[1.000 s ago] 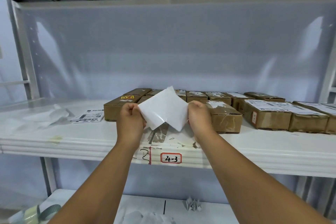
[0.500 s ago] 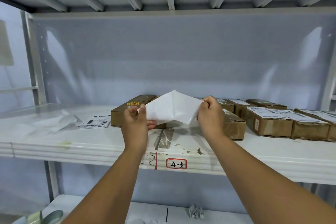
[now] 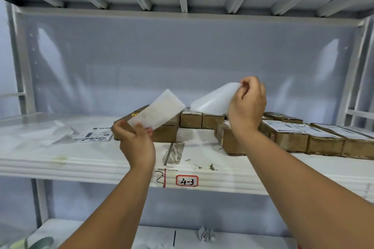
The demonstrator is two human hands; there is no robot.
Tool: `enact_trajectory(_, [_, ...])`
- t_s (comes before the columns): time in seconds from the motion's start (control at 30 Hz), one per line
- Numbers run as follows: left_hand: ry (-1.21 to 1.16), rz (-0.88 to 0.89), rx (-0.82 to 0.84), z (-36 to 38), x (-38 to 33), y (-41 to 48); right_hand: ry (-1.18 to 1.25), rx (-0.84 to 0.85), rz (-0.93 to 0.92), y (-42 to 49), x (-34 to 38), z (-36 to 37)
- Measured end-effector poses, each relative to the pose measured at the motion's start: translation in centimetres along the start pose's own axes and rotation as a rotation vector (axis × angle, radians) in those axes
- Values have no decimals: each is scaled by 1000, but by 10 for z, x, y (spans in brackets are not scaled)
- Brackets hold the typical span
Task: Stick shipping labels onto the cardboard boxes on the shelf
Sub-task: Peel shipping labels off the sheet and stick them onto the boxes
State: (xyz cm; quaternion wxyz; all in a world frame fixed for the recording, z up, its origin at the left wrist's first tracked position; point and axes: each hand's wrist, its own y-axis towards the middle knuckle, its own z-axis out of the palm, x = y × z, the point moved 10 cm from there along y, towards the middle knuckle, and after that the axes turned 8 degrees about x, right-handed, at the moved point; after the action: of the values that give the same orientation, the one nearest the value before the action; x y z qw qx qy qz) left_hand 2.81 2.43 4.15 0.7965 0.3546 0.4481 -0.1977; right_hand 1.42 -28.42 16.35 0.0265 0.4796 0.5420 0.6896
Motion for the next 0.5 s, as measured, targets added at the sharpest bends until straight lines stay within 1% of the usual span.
enact_trajectory(0.07, [-9, 22, -49, -5, -3, -1, 41, -13, -13, 3, 5, 0])
enact_trajectory(0.17, [-9, 27, -7, -1, -2, 0, 113, 36, -81, 5, 19, 13])
enact_trajectory(0.27, [69, 48, 39, 1, -2, 2, 172, 65, -232, -3, 49, 32])
enact_trajectory(0.33, [59, 62, 71, 4, -2, 2, 204, 76, -325, -12, 72, 45])
enact_trajectory(0.5, [128, -24, 191, 15, 14, 10, 223, 196, -542, -45, 136, 94])
